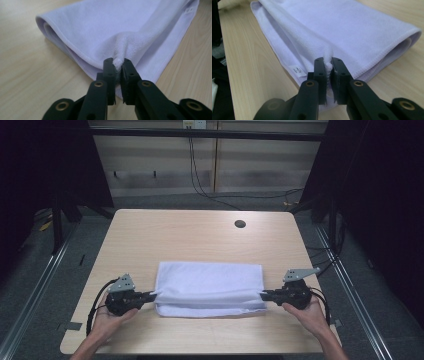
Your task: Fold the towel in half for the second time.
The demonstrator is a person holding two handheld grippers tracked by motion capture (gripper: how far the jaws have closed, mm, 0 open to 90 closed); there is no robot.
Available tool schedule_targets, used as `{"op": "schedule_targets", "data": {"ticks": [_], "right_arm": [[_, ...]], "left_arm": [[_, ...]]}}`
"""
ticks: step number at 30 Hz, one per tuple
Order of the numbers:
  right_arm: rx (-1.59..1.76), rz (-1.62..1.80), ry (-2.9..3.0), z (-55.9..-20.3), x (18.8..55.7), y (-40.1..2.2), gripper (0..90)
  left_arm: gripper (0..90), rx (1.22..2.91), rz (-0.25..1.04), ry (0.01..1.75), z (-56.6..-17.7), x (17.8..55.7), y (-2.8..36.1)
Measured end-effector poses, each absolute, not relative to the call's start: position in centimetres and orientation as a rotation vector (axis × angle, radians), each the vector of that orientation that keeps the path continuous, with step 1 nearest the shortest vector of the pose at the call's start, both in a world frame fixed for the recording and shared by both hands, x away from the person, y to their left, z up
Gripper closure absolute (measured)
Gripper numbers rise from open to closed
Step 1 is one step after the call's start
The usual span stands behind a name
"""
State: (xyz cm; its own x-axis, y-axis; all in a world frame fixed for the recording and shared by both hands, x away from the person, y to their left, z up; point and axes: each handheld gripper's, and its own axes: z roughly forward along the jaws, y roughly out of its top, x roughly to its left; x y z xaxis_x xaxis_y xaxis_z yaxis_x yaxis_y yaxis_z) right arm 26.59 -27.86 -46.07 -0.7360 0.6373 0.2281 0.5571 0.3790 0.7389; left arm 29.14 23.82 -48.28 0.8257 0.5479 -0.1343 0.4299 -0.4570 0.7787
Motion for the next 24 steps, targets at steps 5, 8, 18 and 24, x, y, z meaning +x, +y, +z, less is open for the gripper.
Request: {"op": "schedule_targets", "data": {"ticks": [5, 8, 18, 24], "right_arm": [[1.134, 1.322, 2.542, -46.9, 25.4, -28.1, 74.4], [1.141, 1.340, 2.535, -46.9, 24.7, -28.2, 72.4], [1.268, 1.479, 2.170, -44.6, 22.4, -30.0, 58.8], [1.398, 1.320, 1.968, -44.7, 22.0, -31.9, 47.8]], "left_arm": [[78.7, 2.108, 0.136, 0.725, -48.3, 28.5, 24.2], [74.2, 2.080, 0.139, 0.742, -47.9, 27.9, 24.6], [40.3, 1.944, 0.228, 0.964, -46.9, 28.3, 25.5], [32.8, 1.859, 0.259, 1.030, -46.7, 28.6, 26.9]]}}
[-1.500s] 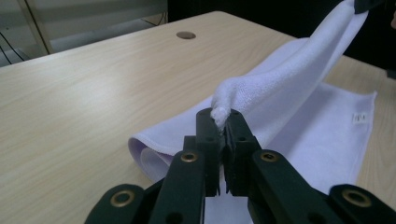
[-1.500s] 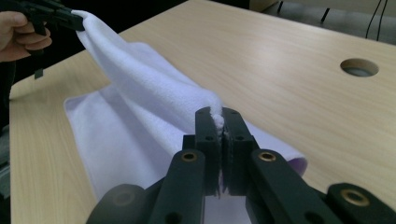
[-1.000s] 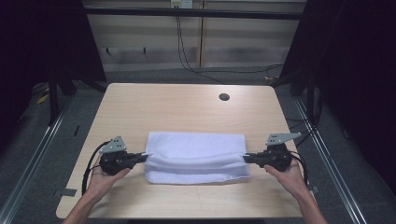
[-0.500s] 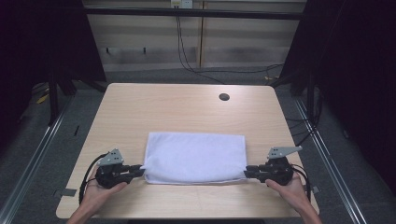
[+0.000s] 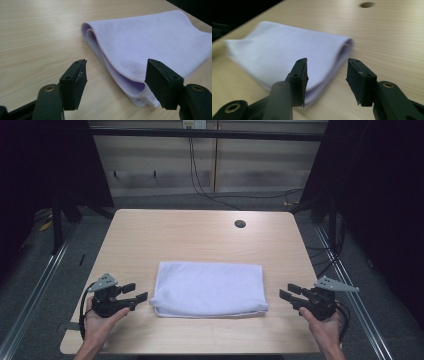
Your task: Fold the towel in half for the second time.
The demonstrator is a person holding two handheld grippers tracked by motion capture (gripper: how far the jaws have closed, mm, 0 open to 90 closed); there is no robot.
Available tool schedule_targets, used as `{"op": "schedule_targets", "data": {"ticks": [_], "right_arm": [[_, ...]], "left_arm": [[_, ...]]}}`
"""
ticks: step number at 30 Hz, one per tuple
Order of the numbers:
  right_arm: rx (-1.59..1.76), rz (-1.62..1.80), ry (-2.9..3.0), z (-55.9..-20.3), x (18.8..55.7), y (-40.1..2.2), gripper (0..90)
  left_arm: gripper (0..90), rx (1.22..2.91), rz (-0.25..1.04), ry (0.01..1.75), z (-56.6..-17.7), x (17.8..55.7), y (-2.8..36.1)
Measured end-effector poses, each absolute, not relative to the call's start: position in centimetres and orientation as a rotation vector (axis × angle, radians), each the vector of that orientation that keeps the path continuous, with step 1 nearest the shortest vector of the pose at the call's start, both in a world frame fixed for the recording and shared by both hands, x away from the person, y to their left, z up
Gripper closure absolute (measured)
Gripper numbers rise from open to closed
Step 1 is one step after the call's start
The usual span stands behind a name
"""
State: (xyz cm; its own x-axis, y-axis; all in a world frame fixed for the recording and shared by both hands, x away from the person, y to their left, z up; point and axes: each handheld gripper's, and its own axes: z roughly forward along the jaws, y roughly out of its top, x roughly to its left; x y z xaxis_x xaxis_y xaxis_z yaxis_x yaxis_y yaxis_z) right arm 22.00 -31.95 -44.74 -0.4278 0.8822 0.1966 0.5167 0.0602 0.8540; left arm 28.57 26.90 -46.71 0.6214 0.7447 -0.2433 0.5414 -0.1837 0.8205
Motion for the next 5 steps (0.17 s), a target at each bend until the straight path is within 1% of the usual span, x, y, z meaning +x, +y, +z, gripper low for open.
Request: {"op": "schedule_targets", "data": {"ticks": [1, 4, 5], "right_arm": [[1.410, 1.288, 1.933, -44.7, 21.9, -32.3, 47.3], [1.476, 1.346, 1.897, -45.1, 21.8, -33.3, 44.1], [1.487, 1.333, 1.915, -45.4, 21.9, -33.3, 43.2]], "left_arm": [[32.2, 1.851, 0.261, 1.025, -46.7, 28.6, 27.1], [30.6, 1.840, 0.228, 1.023, -46.9, 28.8, 27.8], [31.3, 1.843, 0.222, 1.008, -46.9, 28.8, 27.9]]}}
